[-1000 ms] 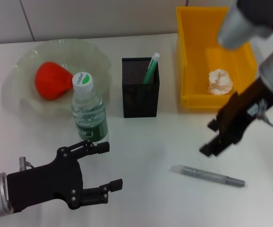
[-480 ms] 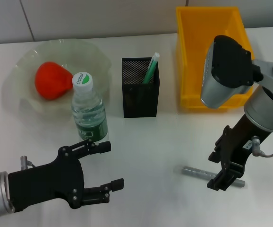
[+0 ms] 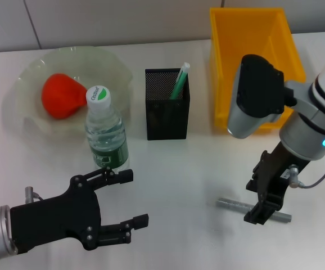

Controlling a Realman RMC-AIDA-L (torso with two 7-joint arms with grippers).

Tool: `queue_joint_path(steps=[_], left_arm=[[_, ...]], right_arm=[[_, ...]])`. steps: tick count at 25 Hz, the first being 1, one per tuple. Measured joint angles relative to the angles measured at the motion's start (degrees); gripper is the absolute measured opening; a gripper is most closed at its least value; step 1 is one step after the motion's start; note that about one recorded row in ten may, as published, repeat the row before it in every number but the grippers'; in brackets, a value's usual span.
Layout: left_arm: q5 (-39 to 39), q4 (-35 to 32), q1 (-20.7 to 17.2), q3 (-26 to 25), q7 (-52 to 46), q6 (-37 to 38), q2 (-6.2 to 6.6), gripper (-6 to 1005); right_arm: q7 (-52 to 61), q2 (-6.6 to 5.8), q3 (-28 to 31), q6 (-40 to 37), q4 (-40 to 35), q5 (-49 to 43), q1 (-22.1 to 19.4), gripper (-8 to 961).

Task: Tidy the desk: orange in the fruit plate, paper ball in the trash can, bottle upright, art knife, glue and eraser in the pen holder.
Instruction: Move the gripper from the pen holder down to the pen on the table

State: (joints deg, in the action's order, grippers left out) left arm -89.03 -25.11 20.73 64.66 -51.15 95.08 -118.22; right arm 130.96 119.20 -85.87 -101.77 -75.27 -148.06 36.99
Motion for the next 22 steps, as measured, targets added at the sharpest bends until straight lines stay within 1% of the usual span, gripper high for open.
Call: queue_joint_path(steps=[8,19,22], left_arm=[[0.0,0.02,-0.05,0.18,0.45,0.14,0.0,847],[-0.09,0.05,-0.09,0.76,0.57,0.23,0.0,847],[-0.09,0.03,-0.1,0.77,0.57,0.27,0.0,847]], right_arm=[[0.78,0.05,-1.29,3.96,3.79,0.25,0.91,679],[3.02,0.14,-3.66,5.87,6.06,0.1,2.2,661],[3.29,0.14,-3.85,6.34,6.46,0.07,2.44,595]])
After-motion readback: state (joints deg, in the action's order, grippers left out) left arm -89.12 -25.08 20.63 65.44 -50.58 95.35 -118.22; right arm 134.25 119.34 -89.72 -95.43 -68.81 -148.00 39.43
